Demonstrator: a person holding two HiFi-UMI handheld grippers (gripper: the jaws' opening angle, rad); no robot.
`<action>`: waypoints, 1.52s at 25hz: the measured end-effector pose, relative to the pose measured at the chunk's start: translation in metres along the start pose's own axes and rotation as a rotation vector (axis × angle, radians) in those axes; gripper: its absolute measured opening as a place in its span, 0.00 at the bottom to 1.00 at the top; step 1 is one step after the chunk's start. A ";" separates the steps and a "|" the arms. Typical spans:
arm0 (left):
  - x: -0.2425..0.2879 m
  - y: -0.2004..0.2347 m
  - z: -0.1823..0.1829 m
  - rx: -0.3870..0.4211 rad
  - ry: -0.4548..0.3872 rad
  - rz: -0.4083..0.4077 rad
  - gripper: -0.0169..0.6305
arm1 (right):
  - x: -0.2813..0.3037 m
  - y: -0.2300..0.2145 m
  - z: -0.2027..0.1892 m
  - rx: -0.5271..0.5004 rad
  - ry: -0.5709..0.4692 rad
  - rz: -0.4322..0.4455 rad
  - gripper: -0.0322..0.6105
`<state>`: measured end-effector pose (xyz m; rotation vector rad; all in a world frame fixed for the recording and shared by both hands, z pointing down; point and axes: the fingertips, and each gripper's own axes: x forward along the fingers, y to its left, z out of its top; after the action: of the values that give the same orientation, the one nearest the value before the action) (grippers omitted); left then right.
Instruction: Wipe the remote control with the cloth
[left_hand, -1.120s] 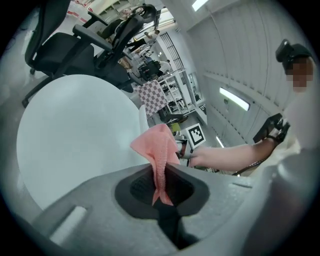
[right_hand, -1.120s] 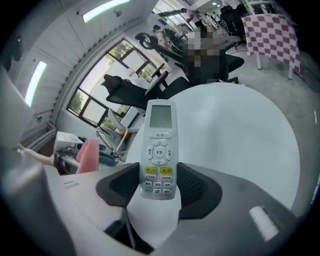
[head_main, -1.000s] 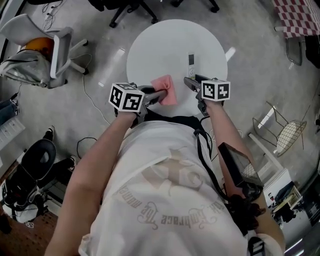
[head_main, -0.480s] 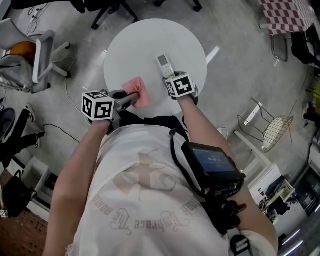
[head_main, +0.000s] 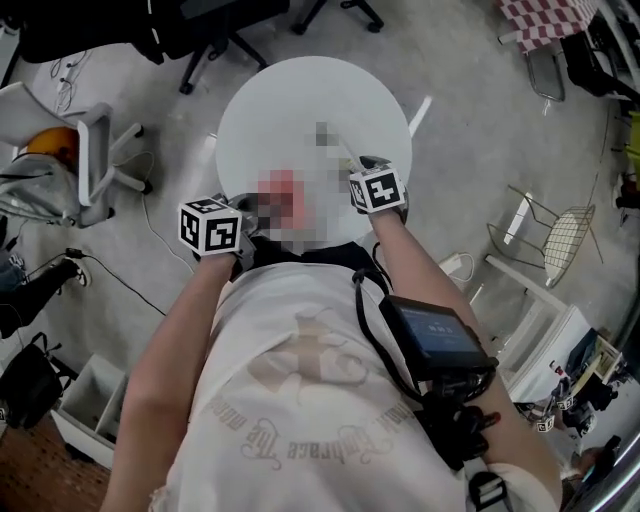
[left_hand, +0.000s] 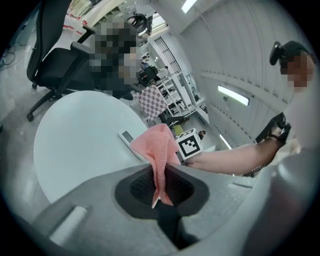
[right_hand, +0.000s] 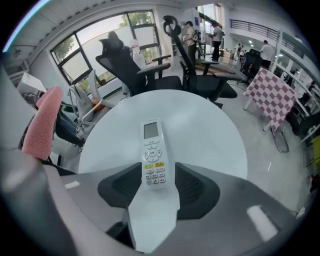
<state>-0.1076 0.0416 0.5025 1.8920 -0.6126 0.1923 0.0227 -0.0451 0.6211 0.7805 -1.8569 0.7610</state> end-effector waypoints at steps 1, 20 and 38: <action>-0.001 -0.001 0.003 0.013 -0.001 -0.001 0.06 | -0.007 -0.001 0.003 0.032 -0.033 -0.002 0.37; -0.016 -0.045 0.053 0.415 -0.006 -0.094 0.06 | -0.158 0.035 0.022 0.215 -0.571 -0.112 0.06; -0.023 -0.058 0.033 0.494 0.045 -0.127 0.06 | -0.210 0.072 -0.010 0.243 -0.738 -0.159 0.06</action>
<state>-0.1032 0.0349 0.4325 2.3870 -0.4359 0.3260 0.0448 0.0462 0.4193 1.4963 -2.3241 0.6468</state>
